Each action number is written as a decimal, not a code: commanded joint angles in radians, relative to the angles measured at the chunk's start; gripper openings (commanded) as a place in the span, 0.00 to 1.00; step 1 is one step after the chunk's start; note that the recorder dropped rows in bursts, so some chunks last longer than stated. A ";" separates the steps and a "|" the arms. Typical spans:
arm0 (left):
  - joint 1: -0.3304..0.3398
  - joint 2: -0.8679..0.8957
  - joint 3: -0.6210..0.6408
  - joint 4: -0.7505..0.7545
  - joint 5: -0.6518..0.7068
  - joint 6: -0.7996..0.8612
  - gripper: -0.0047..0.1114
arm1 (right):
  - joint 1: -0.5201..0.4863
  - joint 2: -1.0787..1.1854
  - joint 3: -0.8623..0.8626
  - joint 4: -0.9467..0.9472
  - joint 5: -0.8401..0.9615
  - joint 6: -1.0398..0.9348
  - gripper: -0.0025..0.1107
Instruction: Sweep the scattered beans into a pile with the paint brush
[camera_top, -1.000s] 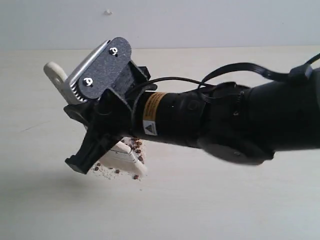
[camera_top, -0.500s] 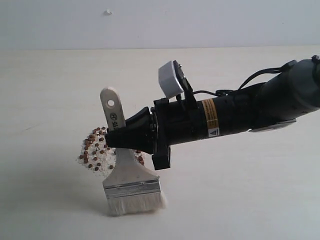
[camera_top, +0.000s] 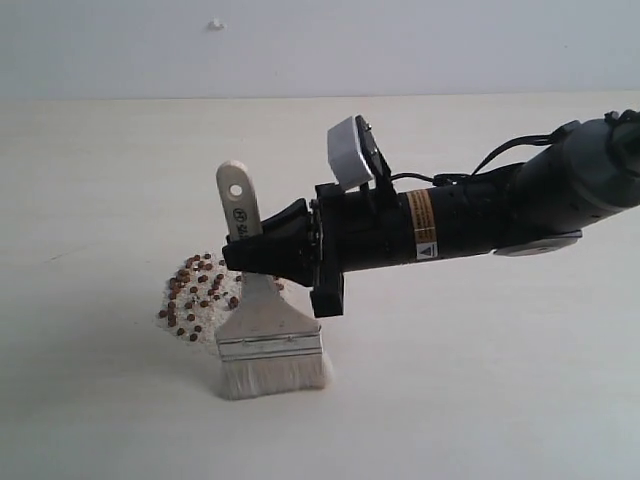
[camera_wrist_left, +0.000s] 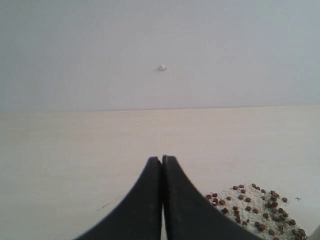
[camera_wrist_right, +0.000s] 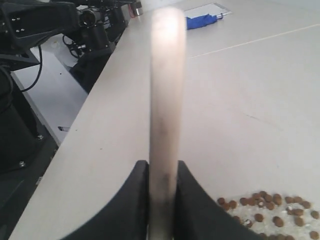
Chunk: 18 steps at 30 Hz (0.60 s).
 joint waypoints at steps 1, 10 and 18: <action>-0.006 -0.007 0.000 0.000 -0.003 -0.007 0.04 | -0.038 -0.001 -0.008 0.035 -0.002 -0.024 0.02; -0.006 -0.007 0.000 0.000 -0.003 -0.007 0.04 | -0.049 -0.034 -0.008 0.050 -0.002 0.008 0.02; -0.006 -0.007 0.000 0.000 -0.003 -0.007 0.04 | -0.007 -0.187 -0.008 0.116 -0.002 0.179 0.02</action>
